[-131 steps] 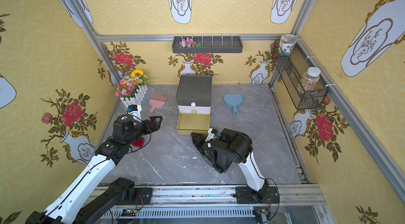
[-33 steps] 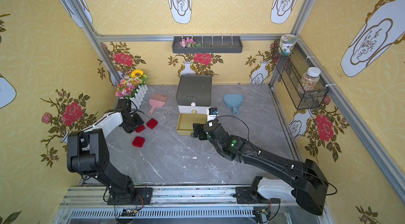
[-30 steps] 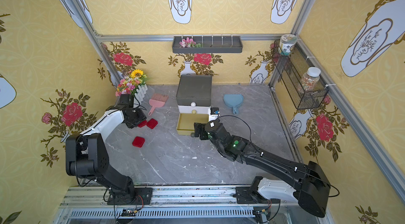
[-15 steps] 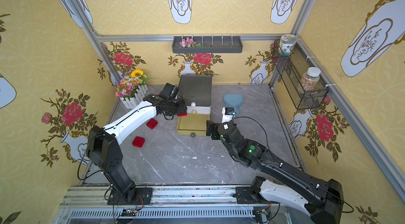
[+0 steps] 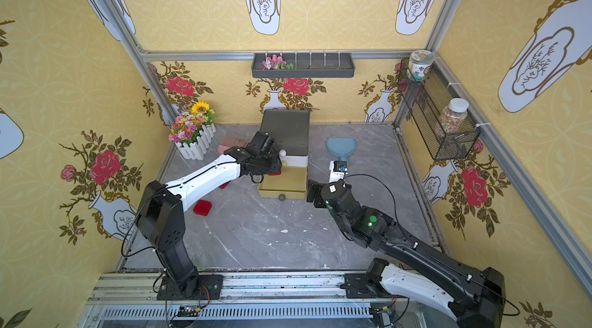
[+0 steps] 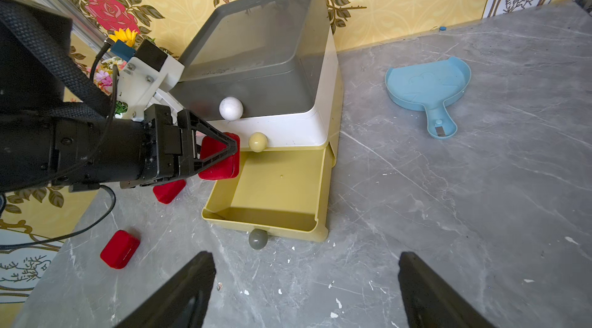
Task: Place the brooch boxes into the drawer by color
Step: Place the brooch box in the drawer.
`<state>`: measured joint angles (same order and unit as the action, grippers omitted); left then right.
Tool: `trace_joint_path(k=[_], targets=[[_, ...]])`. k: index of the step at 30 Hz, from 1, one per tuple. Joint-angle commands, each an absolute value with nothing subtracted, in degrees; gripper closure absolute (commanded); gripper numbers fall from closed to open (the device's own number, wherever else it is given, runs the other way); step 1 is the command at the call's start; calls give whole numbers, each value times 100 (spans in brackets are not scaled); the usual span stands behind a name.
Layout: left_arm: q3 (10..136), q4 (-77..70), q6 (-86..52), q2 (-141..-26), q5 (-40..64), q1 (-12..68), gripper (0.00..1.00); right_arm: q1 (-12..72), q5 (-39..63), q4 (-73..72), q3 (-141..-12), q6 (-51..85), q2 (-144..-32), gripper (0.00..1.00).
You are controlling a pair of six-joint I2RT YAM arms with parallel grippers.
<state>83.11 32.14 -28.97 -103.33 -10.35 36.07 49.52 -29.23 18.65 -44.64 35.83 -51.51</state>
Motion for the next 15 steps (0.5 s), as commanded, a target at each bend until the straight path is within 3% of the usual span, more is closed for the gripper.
trace_joint_path(k=[1, 9, 15], targets=[[8090, 3837, -2996, -10303, -868, 3677, 46, 4959, -3050, 1938, -4526, 3626, -5201, 7], [7515, 3528, -3123, -9535, -874, 3744, 46, 4961, -3078, 1968, -4558, 3635, -5306, 7], [7330, 3329, -3060, -9827, -935, 3744, 46, 4967, -3059, 1939, -4575, 3674, -5388, 7]])
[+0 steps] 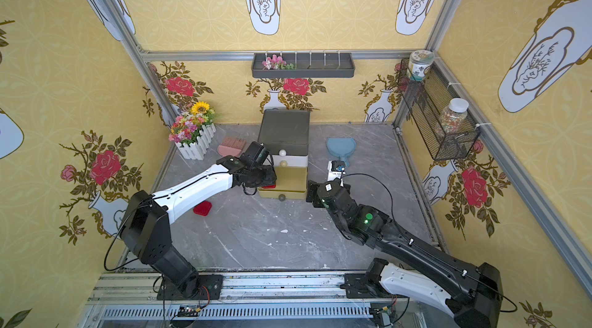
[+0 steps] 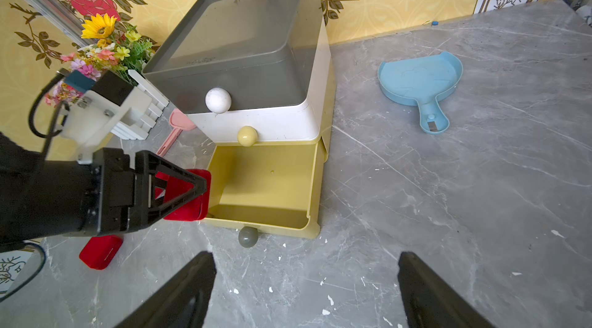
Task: Place the brooch boxes into the drawer by color
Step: Place the brooch box in the drawer.
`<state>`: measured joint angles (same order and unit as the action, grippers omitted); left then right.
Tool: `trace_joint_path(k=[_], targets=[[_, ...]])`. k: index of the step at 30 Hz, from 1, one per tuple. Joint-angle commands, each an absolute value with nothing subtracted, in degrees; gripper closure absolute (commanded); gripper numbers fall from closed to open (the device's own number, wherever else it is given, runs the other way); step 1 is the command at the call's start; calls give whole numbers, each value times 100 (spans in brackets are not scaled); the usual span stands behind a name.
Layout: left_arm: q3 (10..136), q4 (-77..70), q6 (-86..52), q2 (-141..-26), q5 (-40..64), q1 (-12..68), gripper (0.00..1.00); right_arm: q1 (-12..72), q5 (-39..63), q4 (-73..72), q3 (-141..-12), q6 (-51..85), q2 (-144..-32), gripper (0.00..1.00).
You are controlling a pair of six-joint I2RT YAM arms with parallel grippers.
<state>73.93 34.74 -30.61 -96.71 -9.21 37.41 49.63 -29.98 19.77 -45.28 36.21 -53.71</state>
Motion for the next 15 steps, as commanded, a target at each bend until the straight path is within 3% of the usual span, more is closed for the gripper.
trace_joint_path(k=[1, 15], targets=[[7343, 3305, -3051, -9915, -923, 3744, 46, 4966, -3059, 1947, -4572, 3685, -5388, 7], [7764, 3329, -2832, -10673, -1228, 3735, 46, 4972, -3164, 2165, -4517, 3733, -5238, 7]])
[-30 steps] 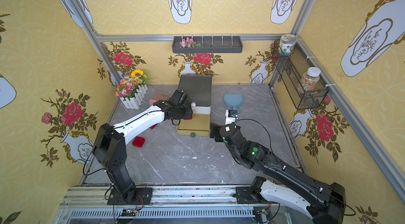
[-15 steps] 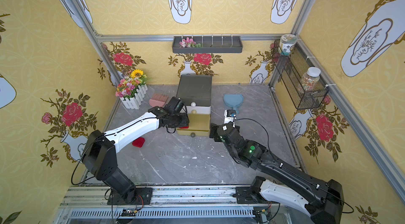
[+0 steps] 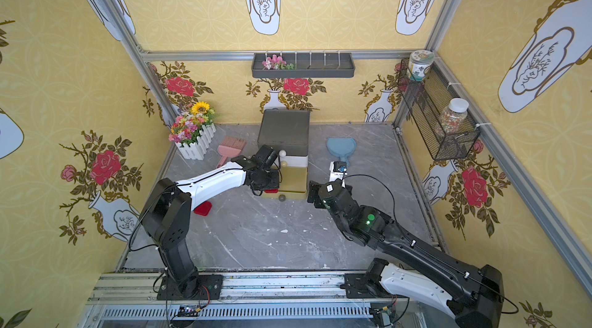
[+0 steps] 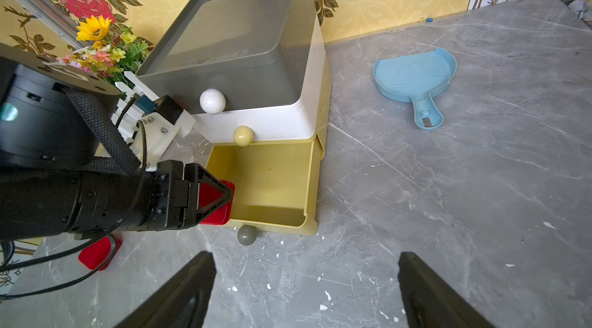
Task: Place the brooch boxes into the drawer by color
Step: Place the brooch box in the drawer.
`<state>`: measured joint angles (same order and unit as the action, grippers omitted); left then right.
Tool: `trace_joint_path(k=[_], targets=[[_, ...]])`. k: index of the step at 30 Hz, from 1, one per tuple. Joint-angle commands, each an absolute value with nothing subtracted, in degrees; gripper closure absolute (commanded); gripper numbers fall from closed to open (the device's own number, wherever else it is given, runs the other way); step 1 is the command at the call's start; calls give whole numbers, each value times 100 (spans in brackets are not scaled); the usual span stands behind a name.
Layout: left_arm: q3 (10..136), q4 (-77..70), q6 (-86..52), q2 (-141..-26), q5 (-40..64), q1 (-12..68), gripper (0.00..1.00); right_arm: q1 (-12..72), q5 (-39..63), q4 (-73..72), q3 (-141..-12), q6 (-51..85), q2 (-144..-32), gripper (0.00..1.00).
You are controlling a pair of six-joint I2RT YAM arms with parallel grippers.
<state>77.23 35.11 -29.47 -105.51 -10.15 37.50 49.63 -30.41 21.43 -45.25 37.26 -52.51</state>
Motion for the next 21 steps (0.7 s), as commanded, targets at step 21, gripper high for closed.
trace_joint_path(k=[21], targets=[[7691, 3039, -2755, -10637, -1395, 3695, 46, 4971, -3115, 2091, -4473, 3778, -5440, 7]])
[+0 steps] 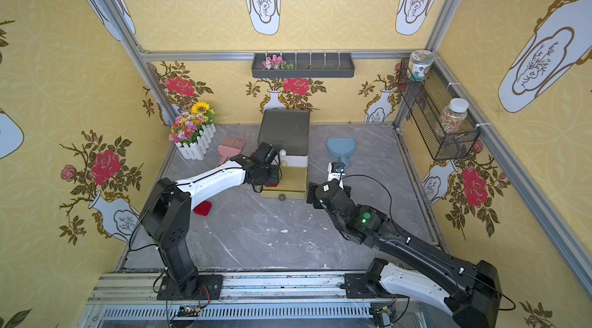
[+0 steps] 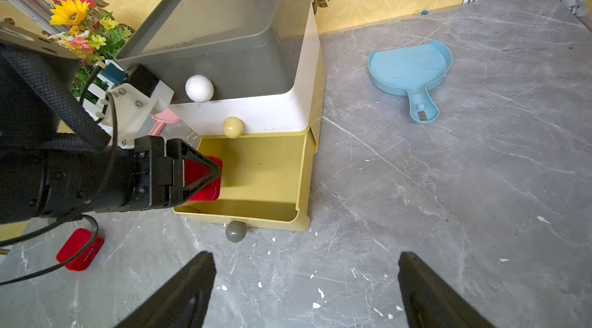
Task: Place the brooch boxes into the drawer by color
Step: Place the brooch box in the drawer, then pick up the brooch box from the center of the board.
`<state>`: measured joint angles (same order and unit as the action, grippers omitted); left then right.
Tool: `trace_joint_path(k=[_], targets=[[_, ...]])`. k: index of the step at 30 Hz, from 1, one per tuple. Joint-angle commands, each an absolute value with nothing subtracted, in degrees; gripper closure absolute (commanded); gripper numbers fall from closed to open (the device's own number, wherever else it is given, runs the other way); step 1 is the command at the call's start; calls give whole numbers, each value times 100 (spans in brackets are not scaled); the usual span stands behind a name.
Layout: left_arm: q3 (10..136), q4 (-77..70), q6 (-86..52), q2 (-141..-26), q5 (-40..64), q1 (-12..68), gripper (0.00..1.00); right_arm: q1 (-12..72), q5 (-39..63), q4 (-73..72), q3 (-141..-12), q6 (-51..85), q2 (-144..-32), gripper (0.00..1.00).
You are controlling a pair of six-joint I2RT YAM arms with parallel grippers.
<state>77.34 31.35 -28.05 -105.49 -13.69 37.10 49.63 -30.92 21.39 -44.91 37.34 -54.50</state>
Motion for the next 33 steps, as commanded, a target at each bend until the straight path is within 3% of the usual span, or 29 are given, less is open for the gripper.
trace_joint_path(k=[1, 19, 33], targets=[[7682, 3025, -2760, -10655, -1408, 3691, 46, 4968, -3120, 2098, -4466, 3783, -5440, 7], [7677, 2981, -2694, -10777, -1481, 3655, 30, 4967, -3111, 2100, -4537, 3795, -5555, 7], [7736, 3086, -2777, -9603, -1596, 3653, 26, 5075, -3046, 1952, -4655, 3681, -5778, 7]])
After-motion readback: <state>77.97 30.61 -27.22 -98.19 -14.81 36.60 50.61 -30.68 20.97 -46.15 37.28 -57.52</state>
